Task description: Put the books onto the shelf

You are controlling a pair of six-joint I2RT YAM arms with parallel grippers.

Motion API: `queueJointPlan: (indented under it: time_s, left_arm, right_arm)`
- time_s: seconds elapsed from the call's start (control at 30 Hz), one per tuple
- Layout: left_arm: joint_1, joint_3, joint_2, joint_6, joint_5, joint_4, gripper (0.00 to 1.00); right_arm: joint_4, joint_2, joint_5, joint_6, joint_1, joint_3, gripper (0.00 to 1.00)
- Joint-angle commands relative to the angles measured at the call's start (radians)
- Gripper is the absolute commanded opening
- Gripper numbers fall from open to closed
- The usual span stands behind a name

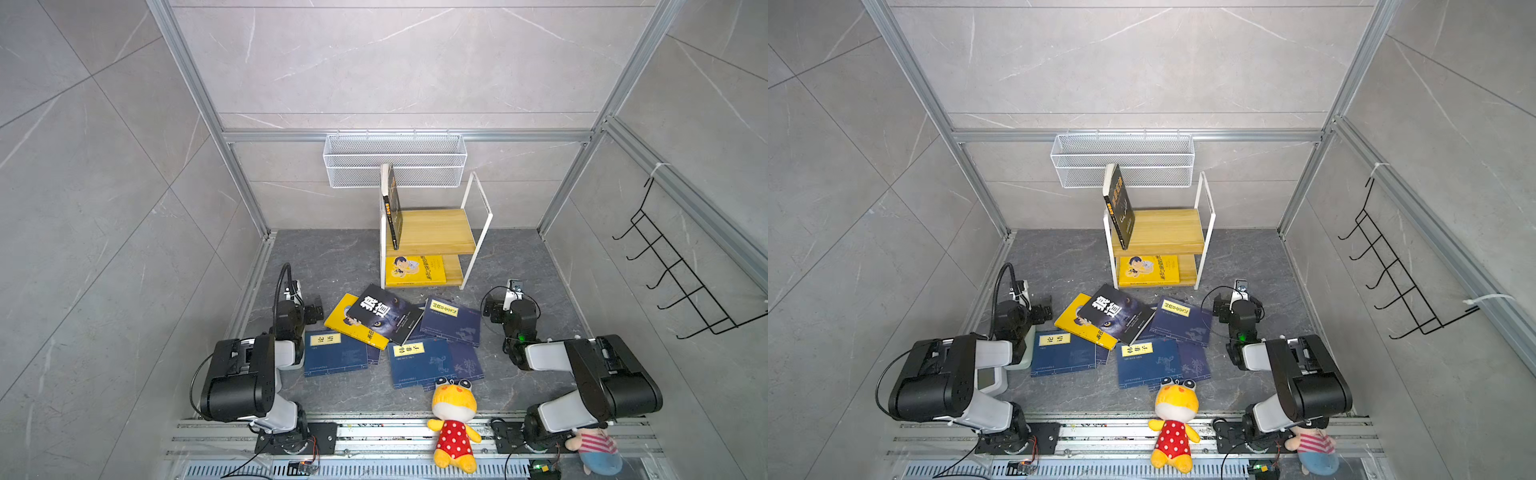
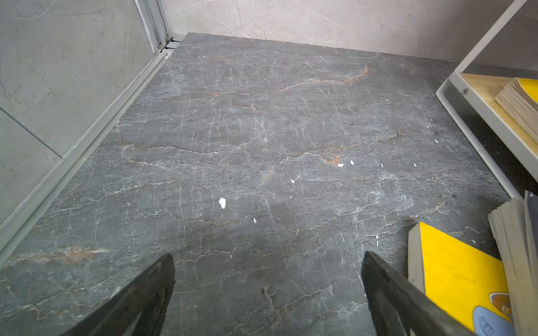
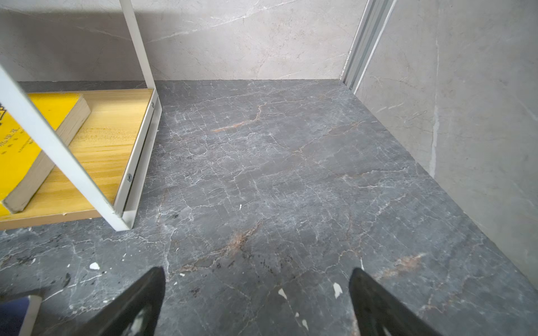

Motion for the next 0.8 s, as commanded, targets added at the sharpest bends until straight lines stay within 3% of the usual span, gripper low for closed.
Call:
queueJointPlan:
  time_s: [0.0,0.77]
  left_arm:
    - [0.002,0.003,-0.010,0.009,-0.001,0.023,1.00]
    - [0.004,0.014,-0.016,0.007,0.001,-0.002,1.00]
  right_arm:
    - [0.017,0.004,-0.003,0.011,0.000,0.017,1.00]
    - [0.017,0.004,-0.003,0.010,0.001,0.017,1.00]
